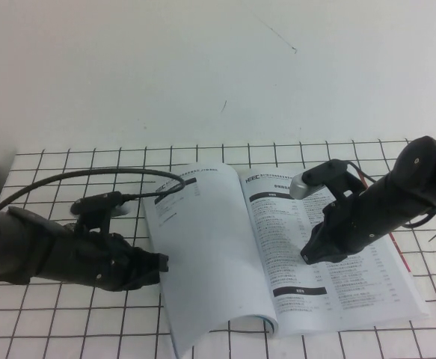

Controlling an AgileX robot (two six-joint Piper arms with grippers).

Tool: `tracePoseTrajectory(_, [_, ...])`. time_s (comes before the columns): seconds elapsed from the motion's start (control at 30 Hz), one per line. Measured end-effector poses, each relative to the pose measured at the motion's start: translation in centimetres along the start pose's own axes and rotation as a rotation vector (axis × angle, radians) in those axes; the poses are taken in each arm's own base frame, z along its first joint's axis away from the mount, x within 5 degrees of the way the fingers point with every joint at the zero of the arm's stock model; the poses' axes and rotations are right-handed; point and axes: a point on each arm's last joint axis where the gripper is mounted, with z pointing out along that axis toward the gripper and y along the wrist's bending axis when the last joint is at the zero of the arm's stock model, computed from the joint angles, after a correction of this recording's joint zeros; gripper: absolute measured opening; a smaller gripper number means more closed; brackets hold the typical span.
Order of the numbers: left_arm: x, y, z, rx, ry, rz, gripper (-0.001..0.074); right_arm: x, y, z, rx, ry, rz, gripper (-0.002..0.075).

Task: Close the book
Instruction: 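Close the open booklet and leave it lying on the table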

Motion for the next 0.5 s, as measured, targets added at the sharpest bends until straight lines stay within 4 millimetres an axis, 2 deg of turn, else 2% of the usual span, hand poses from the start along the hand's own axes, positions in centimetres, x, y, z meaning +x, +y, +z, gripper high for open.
tracePoseTrajectory(0.17, [-1.2, -2.3, -0.3, 0.206, 0.021, -0.015, -0.0003, 0.0, 0.0, 0.0, -0.004, -0.006, 0.012, -0.0003])
tracePoseTrajectory(0.33, [-3.1, -5.3, -1.6, 0.497, -0.041, -0.014, -0.0003, -0.1, 0.0, 0.0, -0.006, -0.008, 0.004, -0.0003])
tracePoseTrajectory(0.5, [-4.2, -7.0, -2.8, 0.678, -0.085, -0.019, -0.0003, 0.1, -0.5, -1.2, 0.033, 0.010, -0.072, -0.0003])
